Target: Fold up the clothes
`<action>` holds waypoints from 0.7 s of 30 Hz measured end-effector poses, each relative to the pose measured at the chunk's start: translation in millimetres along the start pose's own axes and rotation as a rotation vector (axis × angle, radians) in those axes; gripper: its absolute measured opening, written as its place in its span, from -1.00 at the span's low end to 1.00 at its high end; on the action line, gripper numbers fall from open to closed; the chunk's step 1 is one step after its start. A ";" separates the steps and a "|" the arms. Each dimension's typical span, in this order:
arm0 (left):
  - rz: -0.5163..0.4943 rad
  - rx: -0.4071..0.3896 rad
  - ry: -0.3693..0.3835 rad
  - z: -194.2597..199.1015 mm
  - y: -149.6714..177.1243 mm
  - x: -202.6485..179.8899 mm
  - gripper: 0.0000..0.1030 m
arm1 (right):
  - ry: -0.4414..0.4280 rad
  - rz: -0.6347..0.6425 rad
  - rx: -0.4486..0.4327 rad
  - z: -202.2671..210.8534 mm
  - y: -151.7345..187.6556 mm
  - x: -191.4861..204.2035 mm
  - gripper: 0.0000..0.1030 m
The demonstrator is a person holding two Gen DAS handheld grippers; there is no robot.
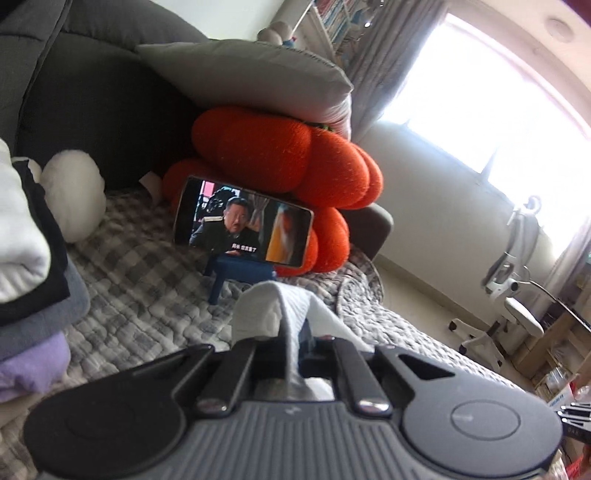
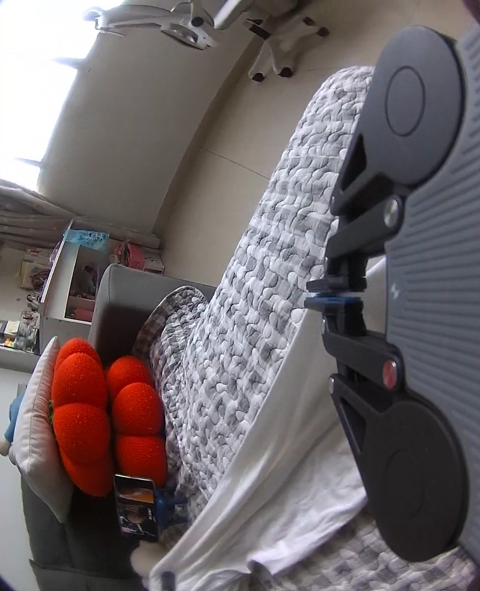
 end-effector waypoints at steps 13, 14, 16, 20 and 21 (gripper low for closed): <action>-0.246 0.074 0.082 70.0 51.0 8.6 -0.93 | -0.109 0.064 0.010 92.7 32.0 23.8 -0.99; -0.270 0.097 0.080 73.9 58.8 10.2 -0.93 | -0.122 0.076 0.028 98.3 38.5 27.1 -0.99; -0.327 0.135 0.071 81.8 72.5 12.5 -0.91 | -0.142 0.107 0.068 105.8 53.2 33.9 -0.99; -0.417 0.178 0.063 96.2 87.2 14.6 -0.88 | -0.186 0.115 0.137 115.4 79.5 45.7 -0.99; -0.424 0.179 0.066 99.1 87.4 15.4 -0.79 | -0.195 0.113 0.149 116.6 84.6 47.8 -0.99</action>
Point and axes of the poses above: each gripper's, at about its wrist camera, not at the fingertips, and z roughly against the way its jaws point, x to its left, y to its underside, the point moved 8 cm from there along -z, roughly the way its jaws point
